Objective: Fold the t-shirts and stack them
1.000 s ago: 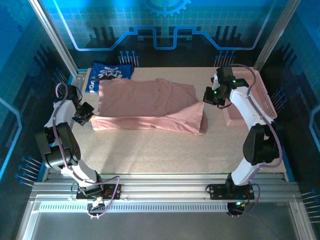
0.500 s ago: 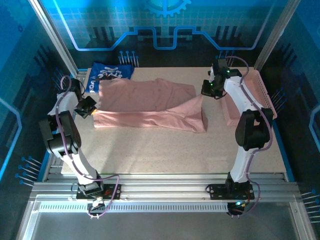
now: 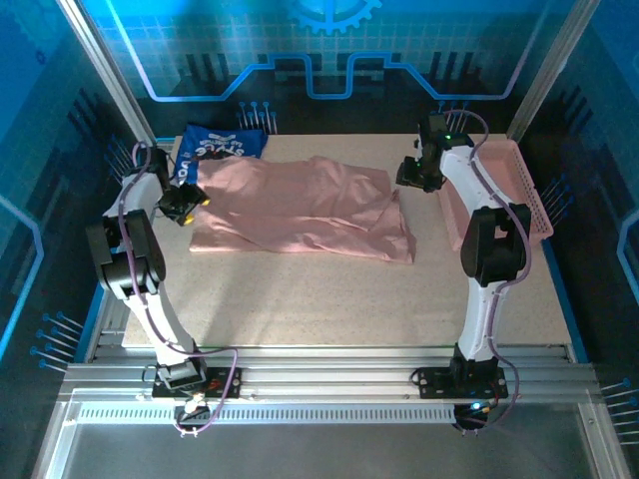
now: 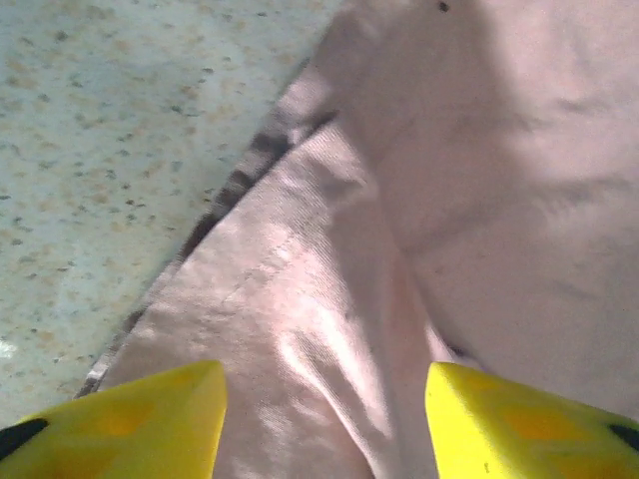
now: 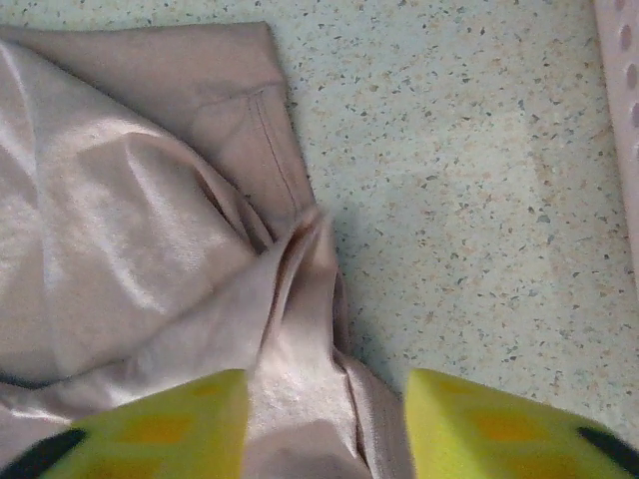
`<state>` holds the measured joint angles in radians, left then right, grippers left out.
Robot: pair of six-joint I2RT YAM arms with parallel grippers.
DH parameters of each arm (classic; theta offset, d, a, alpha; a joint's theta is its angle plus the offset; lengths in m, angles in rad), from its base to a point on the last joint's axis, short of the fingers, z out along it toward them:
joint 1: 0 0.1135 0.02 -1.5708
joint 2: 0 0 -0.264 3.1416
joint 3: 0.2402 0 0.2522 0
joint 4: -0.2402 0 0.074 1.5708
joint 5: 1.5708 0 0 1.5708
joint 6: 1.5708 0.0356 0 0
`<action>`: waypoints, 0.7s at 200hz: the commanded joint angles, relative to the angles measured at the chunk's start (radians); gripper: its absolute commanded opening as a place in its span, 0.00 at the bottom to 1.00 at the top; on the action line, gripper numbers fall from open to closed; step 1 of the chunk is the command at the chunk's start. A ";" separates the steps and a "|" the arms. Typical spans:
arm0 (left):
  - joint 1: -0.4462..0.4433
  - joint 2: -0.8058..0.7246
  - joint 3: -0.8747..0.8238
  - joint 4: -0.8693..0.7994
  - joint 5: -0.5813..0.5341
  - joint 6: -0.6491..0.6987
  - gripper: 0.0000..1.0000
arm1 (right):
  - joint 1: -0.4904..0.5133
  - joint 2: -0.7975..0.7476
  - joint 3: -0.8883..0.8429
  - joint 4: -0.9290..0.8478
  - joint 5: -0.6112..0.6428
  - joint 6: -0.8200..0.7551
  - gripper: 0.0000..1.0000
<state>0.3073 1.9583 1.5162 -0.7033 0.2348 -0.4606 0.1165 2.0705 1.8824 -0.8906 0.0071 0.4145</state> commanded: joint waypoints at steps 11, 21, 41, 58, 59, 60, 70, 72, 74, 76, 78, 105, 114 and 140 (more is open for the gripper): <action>0.055 -0.160 -0.013 -0.019 0.133 -0.024 0.76 | -0.009 -0.122 -0.078 0.009 -0.054 0.046 0.67; 0.082 -0.228 -0.083 -0.003 0.172 -0.040 0.78 | -0.008 -0.204 -0.174 0.035 -0.091 0.058 0.70; 0.099 -0.334 -0.197 -0.047 0.160 -0.013 0.78 | 0.004 -0.378 -0.388 0.075 -0.134 0.081 0.73; 0.104 -0.398 -0.324 -0.026 0.165 -0.016 0.78 | 0.014 -0.500 -0.563 0.113 -0.176 0.094 0.74; 0.104 -0.400 -0.330 -0.024 0.166 -0.016 0.78 | 0.015 -0.507 -0.572 0.114 -0.177 0.095 0.74; 0.105 -0.402 -0.336 -0.022 0.165 -0.017 0.77 | 0.015 -0.513 -0.582 0.115 -0.177 0.095 0.74; 0.109 -0.414 -0.388 -0.016 0.148 -0.019 0.76 | 0.019 -0.564 -0.663 0.124 -0.175 0.104 0.74; 0.110 -0.415 -0.394 -0.014 0.147 -0.019 0.76 | 0.019 -0.574 -0.680 0.129 -0.176 0.106 0.74; 0.111 -0.415 -0.404 -0.011 0.147 -0.020 0.75 | 0.018 -0.582 -0.693 0.134 -0.177 0.108 0.74; 0.113 -0.415 -0.412 -0.008 0.148 -0.020 0.75 | 0.018 -0.592 -0.711 0.140 -0.182 0.109 0.73; 0.114 -0.415 -0.420 -0.005 0.151 -0.022 0.74 | 0.018 -0.600 -0.728 0.147 -0.186 0.110 0.73; 0.117 -0.388 -0.478 0.059 0.144 -0.039 0.68 | 0.016 -0.668 -0.877 0.226 -0.234 0.140 0.72; 0.117 -0.364 -0.472 0.064 0.131 -0.039 0.65 | 0.018 -0.671 -0.907 0.247 -0.239 0.146 0.72; 0.117 -0.315 -0.468 0.106 0.117 -0.045 0.63 | 0.018 -0.638 -0.949 0.280 -0.257 0.148 0.70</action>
<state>0.4164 1.6115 1.0462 -0.6621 0.3626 -0.4934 0.1246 1.4139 0.9562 -0.6926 -0.2016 0.5400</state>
